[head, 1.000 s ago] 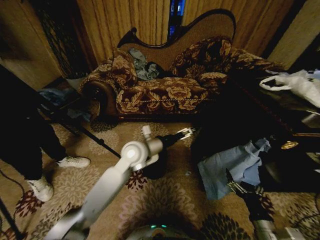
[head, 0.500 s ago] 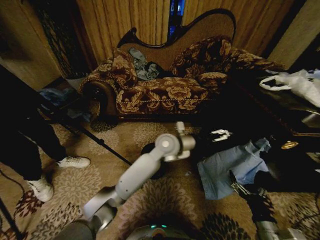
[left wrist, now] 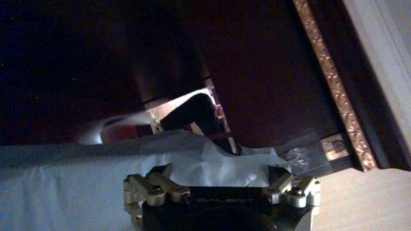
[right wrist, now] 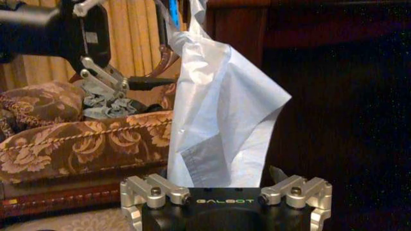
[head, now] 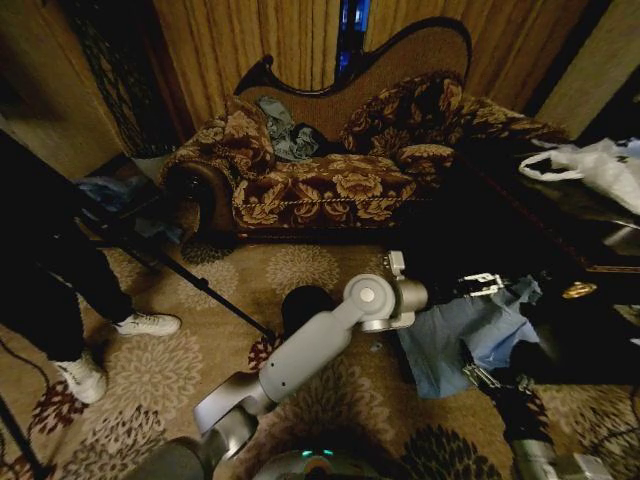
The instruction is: Place a garbage bag over the trash bin.
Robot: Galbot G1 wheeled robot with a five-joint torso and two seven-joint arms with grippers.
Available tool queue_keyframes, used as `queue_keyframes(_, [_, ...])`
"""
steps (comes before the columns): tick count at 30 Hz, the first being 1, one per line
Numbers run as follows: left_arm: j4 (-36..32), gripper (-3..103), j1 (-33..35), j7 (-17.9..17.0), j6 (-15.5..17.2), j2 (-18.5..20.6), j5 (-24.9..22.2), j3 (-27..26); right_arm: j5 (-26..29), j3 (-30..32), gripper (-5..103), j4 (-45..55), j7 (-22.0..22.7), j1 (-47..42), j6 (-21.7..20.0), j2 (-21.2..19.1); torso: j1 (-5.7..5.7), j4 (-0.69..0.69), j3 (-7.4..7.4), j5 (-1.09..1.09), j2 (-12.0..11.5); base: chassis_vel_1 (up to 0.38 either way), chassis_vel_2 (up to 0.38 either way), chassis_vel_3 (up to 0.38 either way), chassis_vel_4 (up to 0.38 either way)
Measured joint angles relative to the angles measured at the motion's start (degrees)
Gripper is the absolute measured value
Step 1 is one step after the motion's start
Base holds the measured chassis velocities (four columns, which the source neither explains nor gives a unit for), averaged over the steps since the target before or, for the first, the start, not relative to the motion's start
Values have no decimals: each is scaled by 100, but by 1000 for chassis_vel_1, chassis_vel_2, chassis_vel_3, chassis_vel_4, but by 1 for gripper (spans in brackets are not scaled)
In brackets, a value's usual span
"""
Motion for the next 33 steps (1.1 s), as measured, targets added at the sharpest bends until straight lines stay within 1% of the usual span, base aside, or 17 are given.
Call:
queue_keyframes(2, [16, 89, 6, 0, -19, 0, 38, 23, 1, 12, 100, -19, 0, -3, 19, -17, 0, 0, 0, 0, 0, 0, 0, 0, 0])
queue_keyframes(4, [15, 89, 10, 0, -24, 1, 53, 33, 2, 18, 100, -28, 0, -4, 24, -24, 0, 0, 0, 0, 0, 0, 0, 0, 0])
queue_keyframes(5, [13, 79, 14, 0, -25, 4, 66, 43, 5, 21, 100, -56, 0, -6, 45, -33, 0, 0, 0, 0, 0, 0, 0, 0, 0])
queue_keyframes(6, [13, 74, 14, 5, -25, 6, 75, 56, 5, 21, 100, -72, -1, -6, 63, -33, 0, 0, 0, 0, 0, 0, 0, 0, 0])
queue_keyframes(7, [13, 74, 14, 5, -25, 6, 75, 56, 5, 21, 100, -72, -1, -6, 63, -33, 0, 0, 0, 0, 0, 0, 0, 0, 0])
queue_keyframes(9, [43, 62, 3, 24, -24, 10, 101, 65, 5, 1, 100, -77, -3, -4, 89, -26, 0, 0, 0, 0, 0, 0, 0, 0, 0])
queue_keyframes(11, [48, 62, 2, 24, -24, 10, 107, 66, 5, -5, 100, -77, -3, -4, 91, -23, 0, 0, 0, 0, 0, 0, 0, 0, 0])
queue_keyframes(14, [54, 46, -4, 43, -24, 14, 123, 65, -1, -42, 100, -73, -6, 5, 113, -14, 0, 0, 0, 0, 0, 0, 0, 0, 0])
queue_keyframes(15, [54, 46, -4, 43, -24, 14, 123, 65, -1, -42, 100, -73, -6, 5, 113, -14, 0, 0, 0, 0, 0, 0, 0, 0, 0])
queue_keyframes(17, [56, 36, -4, 73, -25, 15, 127, 51, -3, -59, 100, -53, -7, 6, 121, -12, 0, 0, 0, 0, 0, 0, 0, 0, 0])
queue_keyframes(18, [56, 36, -4, 73, -25, 15, 127, 51, -3, -59, 100, -53, -7, 6, 121, -12, 0, 0, 0, 0, 0, 0, 0, 0, 0])
queue_keyframes(20, [99, 24, -2, 108, -24, 18, 141, 28, 1, -76, 100, -21, -4, 4, 133, -22, 0, 0, 0, 0, 0, 0, 0, 0, 0])
queue_keyframes(21, [99, 24, -2, 108, -24, 18, 141, 28, 1, -76, 100, -21, -4, 4, 133, -22, 0, 0, 0, 0, 0, 0, 0, 0, 0])
queue_keyframes(24, [117, 8, 14, 119, -23, 19, 191, 13, 1, -77, 100, -20, 17, 5, 145, -51, 0, 0, 0, 0, 0, 0, 0, 0, 0])
queue_keyframes(26, [99, 4, 29, 122, -18, 20, 222, 17, 1, -77, 100, -23, 22, 6, 161, -61, 0, 0, 0, 0, 0, 0, 0, 0, 0])
queue_keyframes(29, [68, 0, 40, 135, -9, 20, 243, 26, -7, -87, 100, -27, 22, 10, 182, -61, 0, 0, 0, 0, 0, 0, 0, 0, 0])
queue_keyframes(33, [8, 0, 90, 157, -8, 20, 316, 24, -15, -97, 100, -38, 21, 15, 202, -44, 0, 0, 0, 0, 1, 0, 0, 0, 0])
